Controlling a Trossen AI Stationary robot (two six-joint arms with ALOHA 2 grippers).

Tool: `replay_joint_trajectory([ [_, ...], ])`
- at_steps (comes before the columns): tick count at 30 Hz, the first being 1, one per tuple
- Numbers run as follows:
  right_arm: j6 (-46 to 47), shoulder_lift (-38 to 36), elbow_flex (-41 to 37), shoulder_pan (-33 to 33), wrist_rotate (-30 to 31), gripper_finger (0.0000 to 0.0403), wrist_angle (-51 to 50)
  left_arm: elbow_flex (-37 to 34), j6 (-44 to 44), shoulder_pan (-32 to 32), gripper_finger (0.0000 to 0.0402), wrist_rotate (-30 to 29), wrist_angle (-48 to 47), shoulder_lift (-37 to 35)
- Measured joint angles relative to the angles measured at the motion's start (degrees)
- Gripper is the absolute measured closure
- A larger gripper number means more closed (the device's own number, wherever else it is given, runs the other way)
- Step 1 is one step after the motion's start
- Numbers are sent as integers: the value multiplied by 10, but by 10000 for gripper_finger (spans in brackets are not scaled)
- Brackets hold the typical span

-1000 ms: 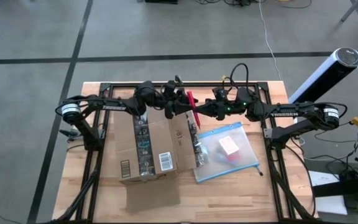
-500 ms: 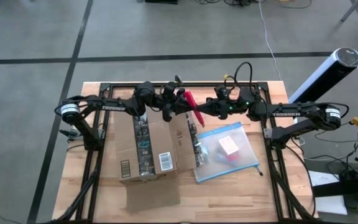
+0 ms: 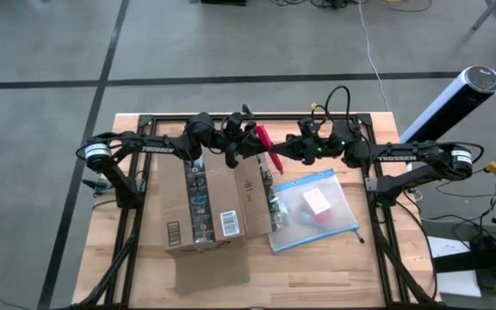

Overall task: Unpack boxes
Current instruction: Break down the box using the red cutter

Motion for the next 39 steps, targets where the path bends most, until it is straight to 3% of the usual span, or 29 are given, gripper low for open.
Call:
replay_joint_trajectory([
  [6,1,2,0,0,10,401,-11,1,-2,0,219,-33,7,2],
  [11,0,1,0,0,9,401,-13,19,-1,0,194,-28,5,2],
  [16,-3,4,0,1,4,401,-12,32,10,0,226,-22,-10,2],
  [26,7,18,-3,-1,16,398,-35,55,14,-2,366,27,-7,23],
  [39,-25,18,-2,-6,0,401,-15,78,11,9,367,27,-38,25],
])
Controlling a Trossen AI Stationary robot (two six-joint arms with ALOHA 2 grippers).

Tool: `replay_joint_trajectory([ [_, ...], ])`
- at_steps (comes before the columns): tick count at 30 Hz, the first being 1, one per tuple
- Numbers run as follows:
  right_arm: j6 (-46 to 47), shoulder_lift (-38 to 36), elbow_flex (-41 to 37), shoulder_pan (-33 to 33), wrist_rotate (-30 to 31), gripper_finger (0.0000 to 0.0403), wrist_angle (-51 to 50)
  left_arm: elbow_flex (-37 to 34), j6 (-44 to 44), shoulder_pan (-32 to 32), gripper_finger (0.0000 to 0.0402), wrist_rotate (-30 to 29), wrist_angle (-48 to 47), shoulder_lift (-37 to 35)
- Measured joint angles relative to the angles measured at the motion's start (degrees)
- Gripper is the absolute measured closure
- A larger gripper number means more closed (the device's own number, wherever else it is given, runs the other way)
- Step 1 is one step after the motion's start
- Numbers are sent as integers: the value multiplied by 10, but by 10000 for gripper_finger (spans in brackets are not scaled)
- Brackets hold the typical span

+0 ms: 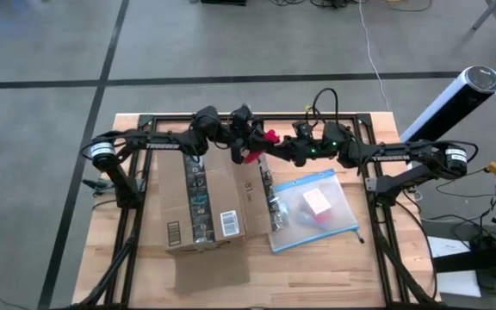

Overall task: Unpack boxes
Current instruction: Break down the box using the red cutter

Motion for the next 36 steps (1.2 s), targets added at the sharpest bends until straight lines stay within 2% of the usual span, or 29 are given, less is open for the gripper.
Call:
replay_joint_trajectory([
  [8,-37,-1,0,-1,8,402,8,0,1,21,367,-9,-14,-14],
  [12,-50,-2,0,-1,30,398,13,-1,-1,25,367,-16,-23,-14],
  [15,-66,-2,0,-1,52,370,9,-1,-1,25,367,-17,-22,-14],
  [18,-87,0,0,-1,75,325,9,-1,-2,25,367,-18,-23,-14],
  [22,-95,9,1,-1,78,264,16,-1,0,25,367,-26,-23,-13],
  [25,-95,23,1,3,77,232,44,-1,4,25,367,-40,-28,-12],
  [30,-94,45,8,13,76,216,82,-1,12,25,367,-60,-35,-12],
  [36,-96,86,50,22,80,229,79,-2,11,24,367,-63,-32,-12],
])
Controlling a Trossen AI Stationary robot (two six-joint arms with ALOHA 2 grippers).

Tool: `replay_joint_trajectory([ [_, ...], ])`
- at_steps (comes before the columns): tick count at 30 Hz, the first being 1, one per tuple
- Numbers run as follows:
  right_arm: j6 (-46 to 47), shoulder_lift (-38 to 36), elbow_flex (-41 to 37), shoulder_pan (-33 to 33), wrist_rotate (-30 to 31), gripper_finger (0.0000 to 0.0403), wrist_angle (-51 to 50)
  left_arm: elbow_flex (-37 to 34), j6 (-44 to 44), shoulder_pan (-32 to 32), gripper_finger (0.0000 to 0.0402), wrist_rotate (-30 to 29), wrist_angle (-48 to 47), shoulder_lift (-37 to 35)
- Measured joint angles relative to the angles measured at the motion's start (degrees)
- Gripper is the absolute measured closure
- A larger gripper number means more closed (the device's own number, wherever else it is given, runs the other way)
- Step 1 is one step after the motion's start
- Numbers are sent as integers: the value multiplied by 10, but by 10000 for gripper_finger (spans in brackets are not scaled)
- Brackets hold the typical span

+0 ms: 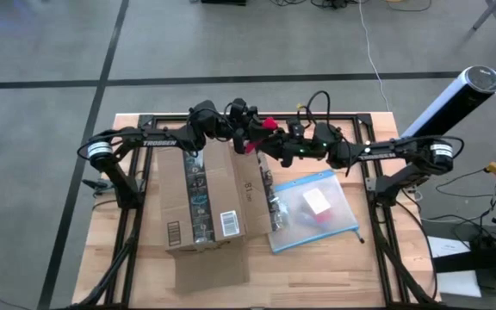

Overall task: Unpack boxes
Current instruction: Break down the box using the red cutter

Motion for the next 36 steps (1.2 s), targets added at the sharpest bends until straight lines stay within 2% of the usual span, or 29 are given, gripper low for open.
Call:
replay_joint_trajectory([
  [8,-5,39,28,1,21,278,-6,-1,-8,2,367,0,-8,-2],
  [16,-35,39,28,1,28,379,-7,-1,-26,3,367,-9,-10,-3],
  [21,-36,37,28,3,28,380,-8,-1,-30,6,367,-4,-11,-3],
  [25,-27,35,27,6,24,380,-19,0,-42,9,362,31,-34,-3],
  [27,-16,34,27,9,13,381,-23,1,-41,12,334,62,-54,-4],
  [30,-3,30,27,11,-5,384,-26,1,-37,14,273,125,-81,-6],
  [33,0,30,27,15,-9,384,-35,2,-40,15,225,153,-102,-7],
  [36,-5,30,28,18,-12,384,-45,2,-44,15,205,158,-107,-7],
])
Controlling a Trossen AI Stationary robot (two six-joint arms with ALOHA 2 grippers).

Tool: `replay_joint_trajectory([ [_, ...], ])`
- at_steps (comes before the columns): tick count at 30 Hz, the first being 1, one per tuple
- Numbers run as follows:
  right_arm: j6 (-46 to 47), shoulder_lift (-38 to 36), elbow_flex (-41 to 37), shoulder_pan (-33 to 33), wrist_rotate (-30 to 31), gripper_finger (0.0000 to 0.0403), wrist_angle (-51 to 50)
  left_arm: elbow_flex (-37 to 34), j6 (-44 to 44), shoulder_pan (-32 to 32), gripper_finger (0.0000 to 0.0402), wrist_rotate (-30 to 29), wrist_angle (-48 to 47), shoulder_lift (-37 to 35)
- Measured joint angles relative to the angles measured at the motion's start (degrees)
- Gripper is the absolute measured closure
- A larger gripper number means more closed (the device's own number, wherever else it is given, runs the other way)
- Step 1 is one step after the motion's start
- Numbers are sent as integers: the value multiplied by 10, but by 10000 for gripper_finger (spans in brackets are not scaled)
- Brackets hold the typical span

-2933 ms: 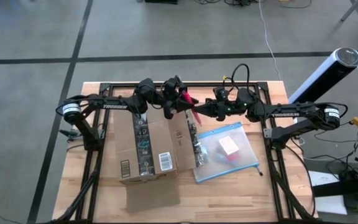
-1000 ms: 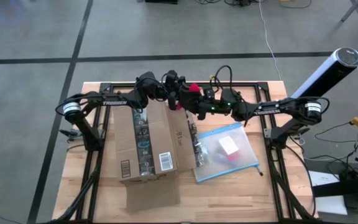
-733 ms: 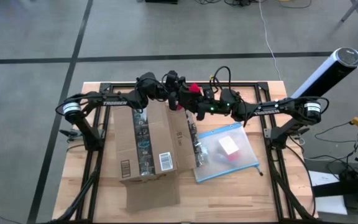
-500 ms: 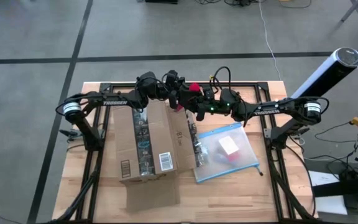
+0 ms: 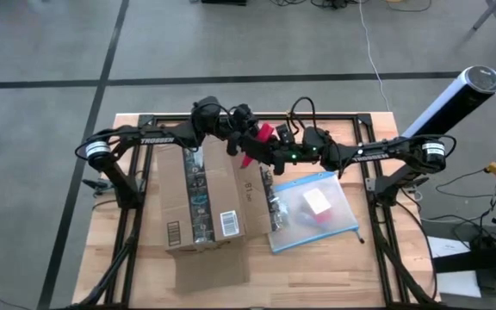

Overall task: Unpack boxes
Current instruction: Break down the box using the red cutter

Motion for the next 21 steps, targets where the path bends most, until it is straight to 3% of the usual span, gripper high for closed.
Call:
replay_joint_trajectory([
  [5,-5,0,6,4,0,384,-19,0,-5,0,230,1,-19,0],
  [14,-19,0,6,6,9,384,-33,0,0,-1,364,5,-62,-1],
  [21,-19,-3,7,6,8,384,-47,-2,21,0,366,-19,-66,-13],
])
